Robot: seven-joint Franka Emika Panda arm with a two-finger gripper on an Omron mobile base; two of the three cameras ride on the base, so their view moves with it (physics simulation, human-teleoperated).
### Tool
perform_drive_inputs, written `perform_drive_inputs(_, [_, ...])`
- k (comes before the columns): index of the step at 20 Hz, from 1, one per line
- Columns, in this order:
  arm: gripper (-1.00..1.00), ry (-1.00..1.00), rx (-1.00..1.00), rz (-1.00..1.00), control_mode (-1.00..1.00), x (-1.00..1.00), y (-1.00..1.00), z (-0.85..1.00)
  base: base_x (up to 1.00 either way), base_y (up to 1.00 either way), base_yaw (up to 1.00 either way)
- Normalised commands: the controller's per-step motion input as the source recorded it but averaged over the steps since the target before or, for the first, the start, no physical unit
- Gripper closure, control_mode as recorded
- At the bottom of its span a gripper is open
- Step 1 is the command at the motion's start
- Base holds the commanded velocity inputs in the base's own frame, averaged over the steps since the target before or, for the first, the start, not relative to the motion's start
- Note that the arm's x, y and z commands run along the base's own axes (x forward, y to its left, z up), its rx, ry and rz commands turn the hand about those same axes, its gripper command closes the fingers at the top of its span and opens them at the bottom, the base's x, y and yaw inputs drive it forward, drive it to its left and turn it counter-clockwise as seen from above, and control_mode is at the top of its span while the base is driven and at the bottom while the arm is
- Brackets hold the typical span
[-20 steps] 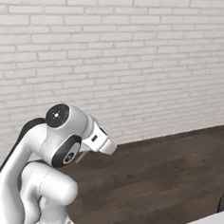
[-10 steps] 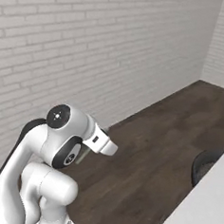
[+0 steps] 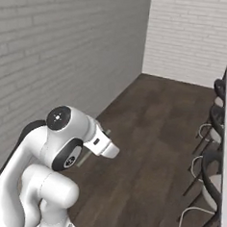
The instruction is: Take a straw from the drawer in front and place it inside the glass cup on the dining counter.
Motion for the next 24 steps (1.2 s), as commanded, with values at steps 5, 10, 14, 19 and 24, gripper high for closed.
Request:
perform_drive_inputs(5, [1.0, 0.0, 0.0, 0.0, 1.0, 0.0, 0.0, 0.0, 1.0, 0.59, -0.57])
perform_drive_inputs(10, [1.0, 0.0, 0.0, 0.0, 1.0, 0.0, 0.0, 0.0, 1.0, 0.63, -0.54])
perform_drive_inputs(14, [1.0, 0.0, 0.0, 0.0, 1.0, 0.0, 0.0, 0.0, 1.0, 0.67, -0.52])
perform_drive_inputs(19, [1.0, 0.0, 0.0, 0.0, 1.0, 0.0, 0.0, 0.0, 0.99, 0.87, -0.51])
perform_drive_inputs(24, [1.0, 0.0, 0.0, 0.0, 1.0, 0.0, 0.0, 0.0, 0.91, 1.0, -0.47])
